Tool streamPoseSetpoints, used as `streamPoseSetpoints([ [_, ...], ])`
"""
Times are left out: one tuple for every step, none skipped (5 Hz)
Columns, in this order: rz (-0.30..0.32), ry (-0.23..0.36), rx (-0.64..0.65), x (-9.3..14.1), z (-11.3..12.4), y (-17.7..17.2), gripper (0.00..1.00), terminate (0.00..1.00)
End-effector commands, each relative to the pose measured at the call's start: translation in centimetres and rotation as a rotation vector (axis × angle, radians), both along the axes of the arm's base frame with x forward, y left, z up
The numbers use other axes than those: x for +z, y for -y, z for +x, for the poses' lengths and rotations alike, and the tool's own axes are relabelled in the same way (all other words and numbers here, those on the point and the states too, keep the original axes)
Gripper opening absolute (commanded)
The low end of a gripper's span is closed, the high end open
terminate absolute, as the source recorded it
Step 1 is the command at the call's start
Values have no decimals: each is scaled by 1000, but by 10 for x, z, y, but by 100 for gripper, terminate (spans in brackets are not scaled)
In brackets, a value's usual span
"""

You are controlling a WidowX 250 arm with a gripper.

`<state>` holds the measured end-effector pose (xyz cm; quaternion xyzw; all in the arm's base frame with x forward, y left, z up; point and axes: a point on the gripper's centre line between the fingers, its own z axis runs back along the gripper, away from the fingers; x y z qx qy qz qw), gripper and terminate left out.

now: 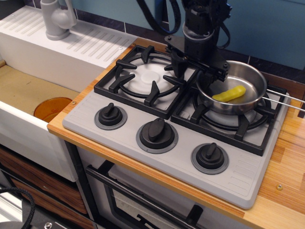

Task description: Put fry in pot or pan an put pot or pan on stove

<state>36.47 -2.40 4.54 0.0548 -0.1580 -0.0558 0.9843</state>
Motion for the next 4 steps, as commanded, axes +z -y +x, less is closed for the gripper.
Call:
streamPoseSetpoints([
  [-1,22,17,7,6,11,0,0],
  [-2,9,22,12,6,14,0,0],
  [0,-8,31,21,5,18,0,0],
  [22,-36,38,43,0,15,0,0],
])
